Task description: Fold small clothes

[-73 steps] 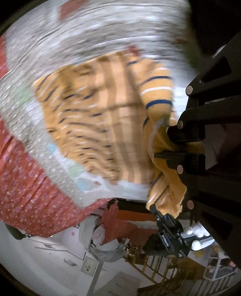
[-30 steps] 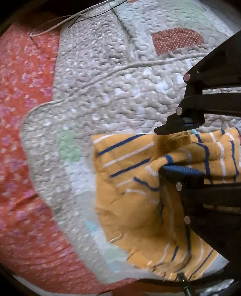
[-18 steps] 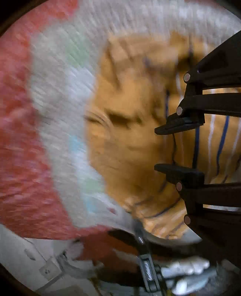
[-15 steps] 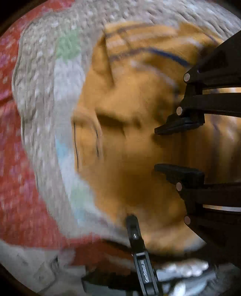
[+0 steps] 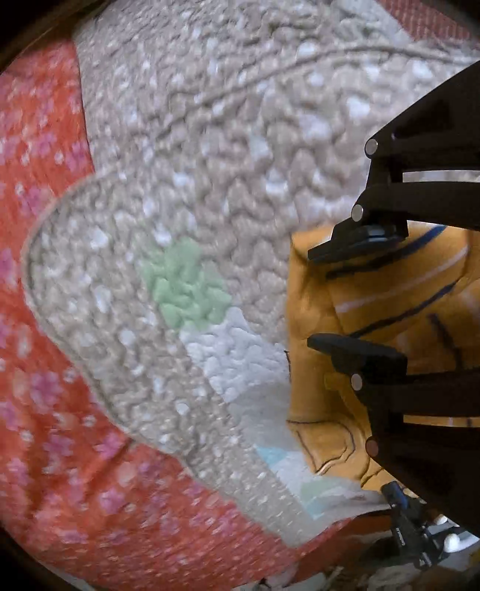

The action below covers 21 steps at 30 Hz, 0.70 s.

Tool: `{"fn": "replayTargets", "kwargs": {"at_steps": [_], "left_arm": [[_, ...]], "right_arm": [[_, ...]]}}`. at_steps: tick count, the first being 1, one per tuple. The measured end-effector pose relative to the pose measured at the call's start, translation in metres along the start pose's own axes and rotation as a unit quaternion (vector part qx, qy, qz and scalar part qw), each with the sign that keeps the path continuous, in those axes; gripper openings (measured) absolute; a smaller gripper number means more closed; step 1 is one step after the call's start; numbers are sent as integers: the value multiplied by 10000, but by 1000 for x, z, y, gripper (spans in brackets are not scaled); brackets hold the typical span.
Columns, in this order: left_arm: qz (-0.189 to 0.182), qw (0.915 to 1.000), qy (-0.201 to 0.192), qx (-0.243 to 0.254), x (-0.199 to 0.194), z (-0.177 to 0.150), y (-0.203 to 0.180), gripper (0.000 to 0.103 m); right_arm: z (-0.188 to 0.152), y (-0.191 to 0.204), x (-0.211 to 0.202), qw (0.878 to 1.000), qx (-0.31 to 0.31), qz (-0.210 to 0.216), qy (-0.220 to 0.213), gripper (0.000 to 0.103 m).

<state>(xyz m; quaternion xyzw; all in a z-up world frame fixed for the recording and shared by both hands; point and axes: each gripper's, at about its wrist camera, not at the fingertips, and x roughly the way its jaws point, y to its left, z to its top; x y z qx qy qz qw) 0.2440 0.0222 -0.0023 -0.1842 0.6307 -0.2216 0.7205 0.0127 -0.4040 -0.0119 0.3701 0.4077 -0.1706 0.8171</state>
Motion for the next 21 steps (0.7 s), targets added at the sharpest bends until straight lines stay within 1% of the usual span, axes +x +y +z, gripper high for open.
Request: {"fn": "replayTargets", "kwargs": {"at_steps": [1,2,3,5,7,10,12,14,16,17,18,19,20,21], "left_arm": [[34,10000,-74,12,-5,2,0,15],[121,9997,-187,62,-16,1,0,18],[173,9995,-254,93,-23,1,0,25],[264,9988,-379,131,-42,-7,6,33],[290,9987,-391,132,-58,-18,15,36],[398,9982,-351,262,-77,-49,29,48],[564,9972,-250,424,-80,-78,33,62],[546,9973,-81,480,-75,-101,37,66],[524,9972,54,539,-71,-117,40,66],[595,9963,104,618,-66,-126,39,66],[746,9939,106,800,-61,-135,35,64],[845,9919,79,948,-60,-139,32,59],[940,9878,93,1236,-59,-142,24,36],[938,9863,148,1351,-59,-143,20,26]], "right_arm": [[-2,-2,-10,10000,-46,-18,-66,49],[-11,1,-23,9999,-103,-37,-114,53],[-15,0,-33,9998,-155,-47,-135,53],[-27,1,-50,9997,-229,-5,-122,54],[-42,5,-61,9995,-289,48,-107,54],[-73,12,-77,9990,-398,208,-52,54],[-95,16,-80,9983,-532,254,34,54],[-115,21,-78,9975,-660,221,141,56],[-136,20,-73,9970,-696,151,288,56],[-147,20,-68,9967,-713,91,375,56],[-154,19,-64,9962,-741,37,448,56],[-160,18,-60,9957,-770,-3,518,56],[-166,16,-55,9948,-800,-5,637,53],[-171,13,-52,9938,-787,88,781,24]]}}
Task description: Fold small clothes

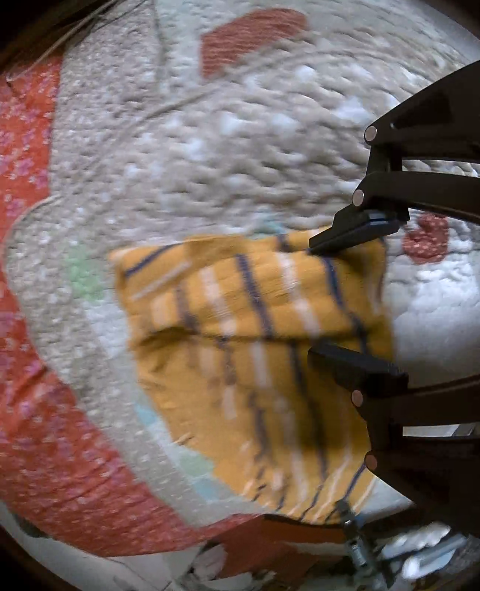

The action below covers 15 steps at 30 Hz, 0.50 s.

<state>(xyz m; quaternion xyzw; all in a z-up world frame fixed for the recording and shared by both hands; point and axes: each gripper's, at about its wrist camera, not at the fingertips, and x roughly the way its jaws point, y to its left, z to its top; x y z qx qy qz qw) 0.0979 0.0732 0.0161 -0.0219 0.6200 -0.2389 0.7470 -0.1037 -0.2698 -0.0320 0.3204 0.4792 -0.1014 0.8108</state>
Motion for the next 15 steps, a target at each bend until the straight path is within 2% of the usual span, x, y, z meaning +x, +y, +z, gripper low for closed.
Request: {"fn": "replayTargets", "kwargs": {"at_steps": [1,2,4,7,8,9,11,13,15], "left_arm": [[128,9999,6,117,-5,3,-4,19],[166,9997,0,199,-10,5,-6,12],[252,9992,-83,305,-25,13,-7,12],[428,9985,-154,294,-37,18,-3,12],[518,9982,-114,286,-35,18,-2,12],[614,9978,-34,252,-30,16,0,14],[697,9975,100,89,-21,10,8,18],[506,9986,83,-102,-20,6,15,21],[236,9991,-28,-344,-28,1,27,27]], "right_arm": [[-2,-5,-1,9998,145,134,70,11],[-2,-11,-4,9992,315,257,55,11],[1,-23,-13,9964,665,514,-50,10],[2,-37,-16,9954,841,449,-87,10],[0,-39,-13,9958,828,393,-30,11],[-2,-40,-12,9961,806,359,14,17],[-3,-37,-18,9968,718,329,-114,25],[-4,-31,-33,9975,561,265,-341,28],[4,-16,-54,9965,268,132,-785,33]]}}
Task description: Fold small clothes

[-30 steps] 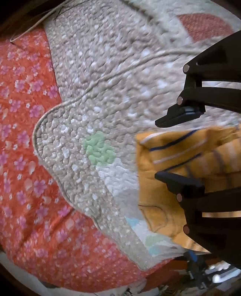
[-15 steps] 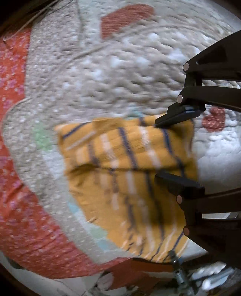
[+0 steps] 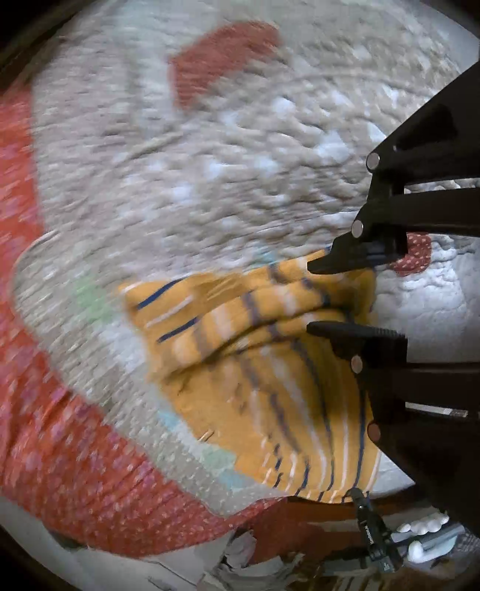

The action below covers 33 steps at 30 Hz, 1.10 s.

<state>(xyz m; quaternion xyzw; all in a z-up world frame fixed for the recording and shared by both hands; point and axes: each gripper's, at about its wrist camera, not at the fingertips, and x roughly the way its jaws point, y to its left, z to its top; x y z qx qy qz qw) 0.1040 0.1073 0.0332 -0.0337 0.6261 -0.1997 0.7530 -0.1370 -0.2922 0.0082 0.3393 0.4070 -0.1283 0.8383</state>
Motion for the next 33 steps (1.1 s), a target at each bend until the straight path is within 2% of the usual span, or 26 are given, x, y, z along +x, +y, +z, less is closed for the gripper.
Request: {"fn": "replayTargets", "kwargs": {"at_steps": [3,6,9,11,13,14,17,18,20,22,25,27,29,33], "left_arm": [[-115,9993,-166,-308,-10,-4,13,34],[-351,9973,-313,-571,-18,-9,22,34],[-474,9964,-392,-579,-20,-12,16,34],[-560,9964,-439,-463,-22,-14,9,35],[-646,9959,-522,-347,-24,-14,1,35],[-686,9955,-578,-313,-24,-12,-2,39],[-802,9934,-702,-424,-21,-7,1,49],[-844,9927,-719,-480,-19,-7,3,51],[-981,9906,-712,-637,-11,-6,9,52],[-1153,9883,-653,-760,0,-8,11,54],[-1308,9860,-591,-853,15,-15,9,61],[-1448,9841,-525,-883,24,-20,8,61],[-1561,9821,-627,-845,25,-25,8,63],[-2005,9730,-617,-965,29,-27,17,64]], "right_arm": [[21,28,-5,9988,-419,48,-249,33],[42,61,18,9966,-801,146,-109,33],[62,76,63,9954,-932,52,224,33],[78,70,96,9959,-756,-104,493,34],[90,54,116,9950,-580,-586,565,35],[93,44,119,9951,-451,-695,546,33],[103,28,108,9974,263,-464,495,33],[105,34,99,9976,260,-494,419,37],[107,57,84,9985,-5,-433,346,42],[108,90,74,9980,-416,-127,467,46],[100,152,75,9903,-1009,387,870,59],[87,198,93,9782,-1330,740,1414,61],[74,231,113,9677,-1510,861,1828,61],[54,289,170,9514,-1823,627,2400,61]]}}
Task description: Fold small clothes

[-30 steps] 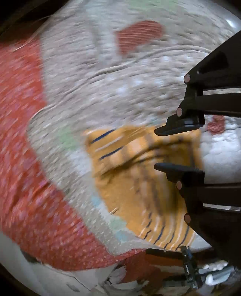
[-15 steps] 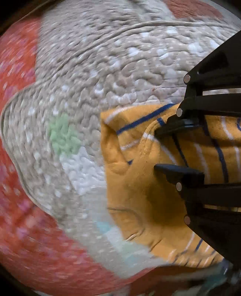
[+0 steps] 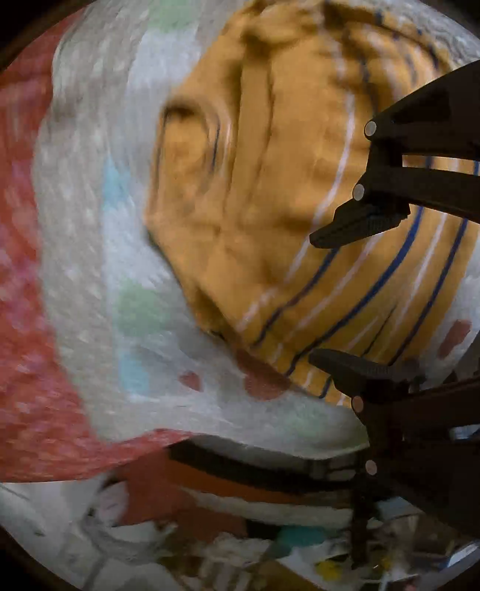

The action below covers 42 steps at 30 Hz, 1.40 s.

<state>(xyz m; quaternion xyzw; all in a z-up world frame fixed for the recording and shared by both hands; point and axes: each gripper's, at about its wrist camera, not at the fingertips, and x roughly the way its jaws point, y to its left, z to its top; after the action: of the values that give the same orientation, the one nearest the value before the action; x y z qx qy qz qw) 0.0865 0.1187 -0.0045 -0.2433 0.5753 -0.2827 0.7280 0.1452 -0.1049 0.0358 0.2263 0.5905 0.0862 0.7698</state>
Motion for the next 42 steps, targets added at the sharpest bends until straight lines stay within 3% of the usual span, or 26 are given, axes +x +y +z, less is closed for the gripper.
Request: {"fn": "replayTargets", "kwargs": {"at_steps": [5,8,13,14,16,17,19,21,22,23,24,28,32,37,42], "left_arm": [[-543,9979,87,-331,2,7,13,70],[-725,9963,111,-443,8,13,13,71],[-722,9965,116,-395,15,18,7,71],[-673,9970,134,-365,17,18,5,68],[-611,9974,177,-327,20,21,3,48],[-606,9972,270,-338,24,22,3,24],[-719,9945,475,-587,32,21,11,20],[-807,9935,482,-640,30,22,12,19],[-824,9936,466,-611,28,22,10,19],[-846,9938,444,-564,25,22,8,19],[-861,9943,410,-484,22,20,4,19],[-773,9965,296,-85,14,15,-24,18],[-611,9966,299,463,10,5,-79,18],[-372,9916,501,1137,25,-17,-141,18],[-151,9800,867,1784,65,-49,-206,18]], "right_arm": [[38,31,60,9970,115,-313,704,61],[50,51,92,9893,-155,-929,1112,72],[60,88,136,9615,-910,-1908,1758,85],[60,95,145,9523,-1099,-2125,1895,86],[55,104,160,9337,-1404,-2538,2098,86],[53,108,163,9277,-1528,-2673,2111,85],[47,116,165,9173,-1815,-2909,2023,73],[41,121,155,9102,-2058,-3110,1801,40],[40,121,143,9195,-2025,-2944,1641,34],[39,120,133,9280,-1965,-2772,1529,19],[37,119,118,9372,-1918,-2576,1357,16],[28,105,67,9574,-1771,-2137,801,13],[21,76,9,9736,-1481,-1712,279,13],[1,9,-57,9871,-929,-1274,-284,13],[-27,-86,-107,9926,-124,-988,-690,12]]}}
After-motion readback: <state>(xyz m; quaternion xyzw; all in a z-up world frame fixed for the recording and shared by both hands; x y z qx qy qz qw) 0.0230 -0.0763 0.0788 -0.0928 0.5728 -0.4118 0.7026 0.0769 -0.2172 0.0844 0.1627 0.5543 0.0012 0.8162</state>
